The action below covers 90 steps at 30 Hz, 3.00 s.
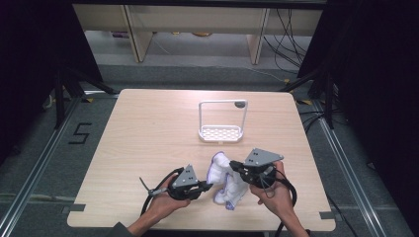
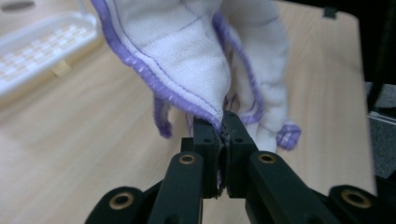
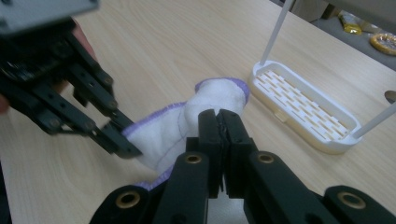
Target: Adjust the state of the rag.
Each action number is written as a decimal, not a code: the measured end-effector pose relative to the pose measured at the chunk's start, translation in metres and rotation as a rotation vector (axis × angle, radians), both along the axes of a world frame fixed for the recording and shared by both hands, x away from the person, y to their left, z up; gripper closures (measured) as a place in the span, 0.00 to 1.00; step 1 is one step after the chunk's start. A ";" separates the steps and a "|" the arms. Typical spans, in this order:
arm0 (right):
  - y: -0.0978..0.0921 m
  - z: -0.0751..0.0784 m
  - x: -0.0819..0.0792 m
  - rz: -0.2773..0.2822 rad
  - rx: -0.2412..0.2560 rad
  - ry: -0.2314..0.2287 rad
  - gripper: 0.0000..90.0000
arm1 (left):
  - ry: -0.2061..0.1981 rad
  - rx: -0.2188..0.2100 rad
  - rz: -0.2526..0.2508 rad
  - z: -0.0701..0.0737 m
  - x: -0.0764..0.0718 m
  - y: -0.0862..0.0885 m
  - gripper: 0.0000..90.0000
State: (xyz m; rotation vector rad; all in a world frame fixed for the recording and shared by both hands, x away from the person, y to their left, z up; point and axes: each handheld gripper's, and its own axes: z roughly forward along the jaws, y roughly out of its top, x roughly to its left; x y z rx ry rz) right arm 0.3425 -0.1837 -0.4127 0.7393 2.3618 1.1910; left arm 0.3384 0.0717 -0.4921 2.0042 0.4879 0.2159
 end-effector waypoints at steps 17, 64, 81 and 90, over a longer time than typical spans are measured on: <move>0.038 -0.026 0.054 0.044 -0.037 0.077 0.90 | 0.038 0.029 0.175 0.032 0.037 0.065 0.96; 0.044 -0.027 -0.027 0.262 -0.003 0.161 0.97 | 0.054 0.080 0.185 0.041 0.044 0.095 0.94; -0.006 0.050 -0.046 0.197 0.190 0.009 0.97 | 0.084 0.050 0.141 0.114 -0.028 0.128 0.92; -0.021 -0.007 0.030 0.011 0.104 0.146 0.97 | 0.211 0.043 0.186 0.051 0.048 0.089 0.90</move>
